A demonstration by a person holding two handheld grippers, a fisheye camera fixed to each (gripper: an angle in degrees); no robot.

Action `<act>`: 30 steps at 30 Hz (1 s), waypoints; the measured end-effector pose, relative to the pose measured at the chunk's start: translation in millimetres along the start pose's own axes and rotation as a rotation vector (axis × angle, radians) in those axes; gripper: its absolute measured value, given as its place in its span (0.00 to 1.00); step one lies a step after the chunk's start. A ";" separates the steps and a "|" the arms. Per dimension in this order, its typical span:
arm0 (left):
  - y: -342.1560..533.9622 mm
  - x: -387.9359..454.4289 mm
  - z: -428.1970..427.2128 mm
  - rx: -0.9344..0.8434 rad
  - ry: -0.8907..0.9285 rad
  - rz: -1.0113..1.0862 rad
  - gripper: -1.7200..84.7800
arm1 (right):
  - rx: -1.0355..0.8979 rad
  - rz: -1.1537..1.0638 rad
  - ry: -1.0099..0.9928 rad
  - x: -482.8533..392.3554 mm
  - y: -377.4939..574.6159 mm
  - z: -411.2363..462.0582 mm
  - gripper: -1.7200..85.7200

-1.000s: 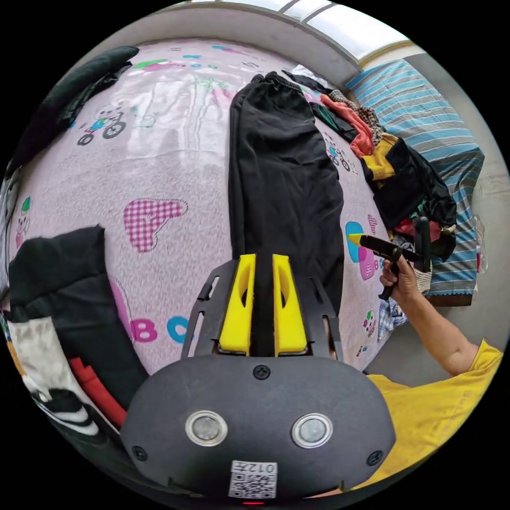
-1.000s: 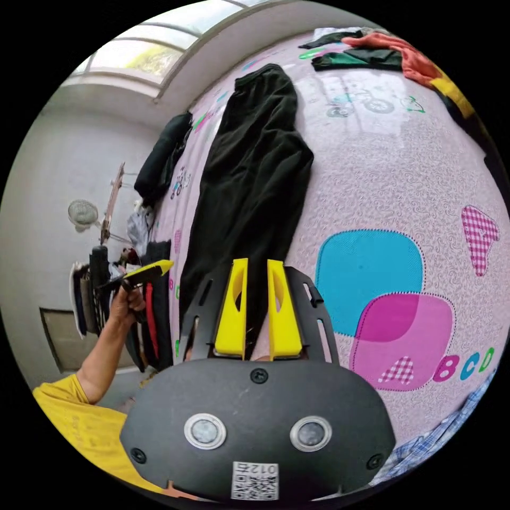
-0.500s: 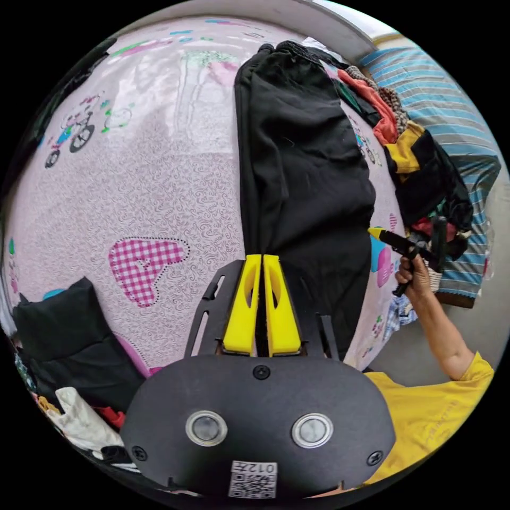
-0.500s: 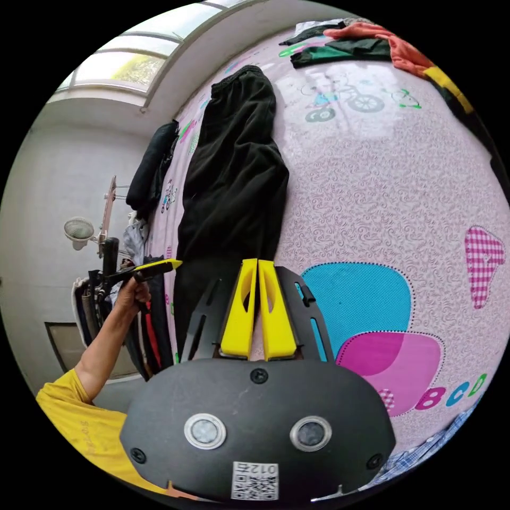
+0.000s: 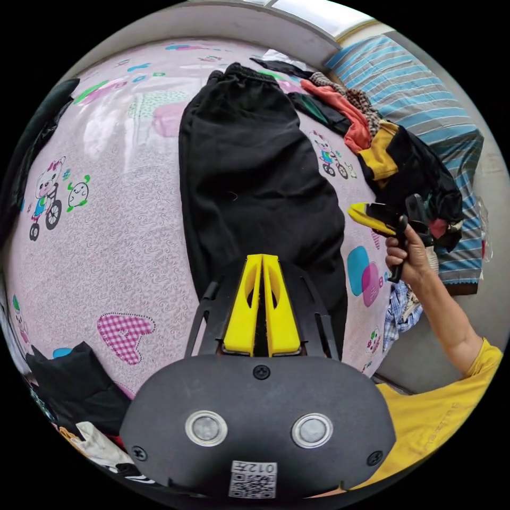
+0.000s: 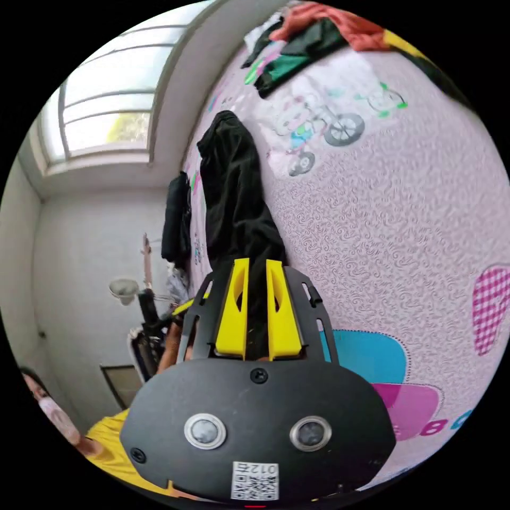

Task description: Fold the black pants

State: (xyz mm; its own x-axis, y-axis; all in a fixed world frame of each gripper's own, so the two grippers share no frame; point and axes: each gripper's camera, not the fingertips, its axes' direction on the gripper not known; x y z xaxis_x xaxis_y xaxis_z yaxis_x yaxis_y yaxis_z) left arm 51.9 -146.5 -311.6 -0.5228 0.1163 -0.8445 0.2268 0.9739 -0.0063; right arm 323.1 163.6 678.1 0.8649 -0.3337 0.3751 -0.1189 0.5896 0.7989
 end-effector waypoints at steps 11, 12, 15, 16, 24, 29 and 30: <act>-14.7 -25.5 21.4 -0.044 0.000 -0.067 0.02 | 0.130 0.168 -0.130 24.1 3.6 -4.2 0.03; -13.5 -28.4 21.9 -0.039 0.022 -0.064 0.02 | 0.130 0.164 -0.101 24.7 6.1 -4.8 0.03; -11.1 -35.9 23.4 -0.045 0.079 -0.080 0.02 | 0.152 0.083 -0.049 24.7 17.4 -4.5 0.03; -10.1 -36.8 22.9 -0.054 0.085 -0.080 0.02 | 0.111 0.058 -0.070 24.2 18.5 -1.0 0.03; 47.2 1.3 -20.4 -0.006 0.037 -0.012 0.02 | -0.053 -0.220 0.082 -18.4 78.5 16.1 0.03; 101.4 23.7 11.1 -0.173 -0.018 0.056 0.02 | -0.225 -0.308 0.123 -24.7 113.8 69.6 0.02; 110.4 19.3 19.8 -0.215 -0.114 0.028 0.02 | -0.243 -0.291 0.165 -22.8 113.8 75.4 0.02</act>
State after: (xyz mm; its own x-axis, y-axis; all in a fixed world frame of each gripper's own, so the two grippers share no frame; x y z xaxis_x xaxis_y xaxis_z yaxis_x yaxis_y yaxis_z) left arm 83.1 -40.6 -339.2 -0.4198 0.1326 -0.8979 0.0529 0.9912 0.1216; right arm 253.1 182.9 795.9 0.9145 -0.4011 0.0535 0.2437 0.6514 0.7186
